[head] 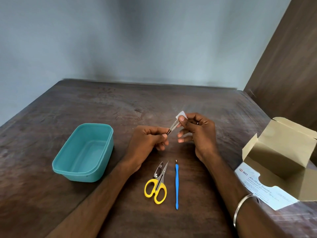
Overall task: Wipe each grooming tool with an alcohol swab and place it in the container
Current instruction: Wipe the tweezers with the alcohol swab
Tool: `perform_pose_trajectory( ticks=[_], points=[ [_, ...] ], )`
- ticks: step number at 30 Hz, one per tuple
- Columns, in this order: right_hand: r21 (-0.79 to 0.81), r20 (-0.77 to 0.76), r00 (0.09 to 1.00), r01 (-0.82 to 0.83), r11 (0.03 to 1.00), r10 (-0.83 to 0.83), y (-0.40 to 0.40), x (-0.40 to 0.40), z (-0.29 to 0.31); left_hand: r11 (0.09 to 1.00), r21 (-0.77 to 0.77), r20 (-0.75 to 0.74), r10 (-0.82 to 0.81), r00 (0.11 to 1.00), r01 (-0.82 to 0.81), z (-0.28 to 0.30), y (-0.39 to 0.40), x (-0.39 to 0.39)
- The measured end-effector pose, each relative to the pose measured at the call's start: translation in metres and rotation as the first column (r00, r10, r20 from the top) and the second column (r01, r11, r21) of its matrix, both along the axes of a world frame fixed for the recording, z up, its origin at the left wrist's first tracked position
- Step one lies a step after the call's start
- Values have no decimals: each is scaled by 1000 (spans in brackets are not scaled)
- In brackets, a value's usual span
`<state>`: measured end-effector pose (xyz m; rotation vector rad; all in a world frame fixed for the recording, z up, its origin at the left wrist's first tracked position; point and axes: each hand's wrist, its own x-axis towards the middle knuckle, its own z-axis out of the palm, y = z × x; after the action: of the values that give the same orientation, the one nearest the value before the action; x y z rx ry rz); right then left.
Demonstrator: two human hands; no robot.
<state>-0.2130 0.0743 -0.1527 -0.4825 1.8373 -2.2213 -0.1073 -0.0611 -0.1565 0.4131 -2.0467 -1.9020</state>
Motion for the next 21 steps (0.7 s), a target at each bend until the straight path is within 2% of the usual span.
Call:
perform_pose_trajectory(
  ticks=[2, 4, 7, 10, 14, 16, 21],
  points=[
    [32, -27, 1000, -3, 999, 4, 0, 0, 0, 973, -228, -22, 37, 999, -41, -2, 4, 1],
    [79, -54, 997, -43, 996, 48, -1, 3, -1, 887, -452, -57, 78, 995, -95, -5, 6, 2],
    [67, -55, 997, -47, 997, 50, -2, 4, 1, 843, -517, -97, 117, 988, -150, -5, 7, 2],
    [0, -25, 1000, 1, 1000, -1, 0, 2, 3, 869, -470, -81, 133, 988, -155, -5, 5, 0],
    [-11, 30, 997, -64, 998, 64, 1, 3, 3, 977, -181, -70, 105, 992, -116, -4, 4, -1],
    [-4, 49, 993, -106, 994, 106, 0, 5, 3, 991, -89, -71, 91, 993, -97, -4, 4, -1],
    [-38, 70, 986, -149, 988, 152, 0, 6, 5, 999, 29, -78, -19, 997, 21, -3, 7, -1]
  ],
)
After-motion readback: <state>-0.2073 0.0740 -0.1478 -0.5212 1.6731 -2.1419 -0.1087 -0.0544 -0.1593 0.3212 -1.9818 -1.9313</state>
